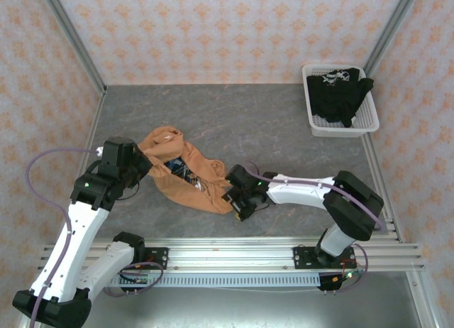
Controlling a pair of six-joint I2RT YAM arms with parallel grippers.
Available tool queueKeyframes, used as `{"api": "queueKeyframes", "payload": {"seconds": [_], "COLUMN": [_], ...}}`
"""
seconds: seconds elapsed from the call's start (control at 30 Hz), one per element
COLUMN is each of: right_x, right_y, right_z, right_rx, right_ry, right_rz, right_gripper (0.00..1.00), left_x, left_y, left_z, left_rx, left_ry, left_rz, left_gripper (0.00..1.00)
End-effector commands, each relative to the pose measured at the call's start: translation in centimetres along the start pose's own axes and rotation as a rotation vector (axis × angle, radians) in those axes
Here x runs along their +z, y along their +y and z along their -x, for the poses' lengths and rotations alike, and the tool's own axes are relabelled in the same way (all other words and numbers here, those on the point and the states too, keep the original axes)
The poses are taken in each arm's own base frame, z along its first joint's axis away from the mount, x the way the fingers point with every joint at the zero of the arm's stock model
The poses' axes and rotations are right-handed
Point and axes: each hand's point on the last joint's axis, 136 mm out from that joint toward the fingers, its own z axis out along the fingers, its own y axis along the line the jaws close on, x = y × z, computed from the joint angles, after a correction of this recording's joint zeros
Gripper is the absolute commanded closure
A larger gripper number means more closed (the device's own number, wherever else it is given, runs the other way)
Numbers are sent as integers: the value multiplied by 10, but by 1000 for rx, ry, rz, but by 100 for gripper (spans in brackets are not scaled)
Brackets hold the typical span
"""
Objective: Fold and stack the t-shirts
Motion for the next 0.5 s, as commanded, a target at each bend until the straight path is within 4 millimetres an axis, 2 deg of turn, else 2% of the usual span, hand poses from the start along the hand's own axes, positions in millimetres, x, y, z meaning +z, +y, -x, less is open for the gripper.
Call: {"api": "queueKeyframes", "payload": {"seconds": [0.0, 0.17, 0.27, 0.3, 0.33, 0.4, 0.47], "right_x": [11, 27, 23, 13, -2, -41, -93], "right_y": [-2, 15, 30, 38, 46, 66, 89], "right_z": [2, 17, 32, 39, 47, 62, 76], "right_rx": [36, 43, 23, 11, -5, -77, -163], "right_ry": [-16, -73, -129, -165, -210, -306, -411], "right_rz": [-11, 41, 80, 103, 127, 172, 216], "right_gripper": [46, 68, 93, 100, 100, 100, 100], "left_x": [-5, -9, -13, -15, -17, -21, -27], "left_y": [6, 4, -1, -4, -7, -15, -28], "left_z": [-1, -1, 2, 3, 6, 13, 26], "left_rx": [26, 33, 42, 45, 47, 47, 36], "left_ry": [7, 5, -1, -5, -12, -32, -65], "left_rz": [15, -4, -20, -28, -39, -57, -88], "left_gripper": [100, 100, 100, 100, 100, 100, 100]}}
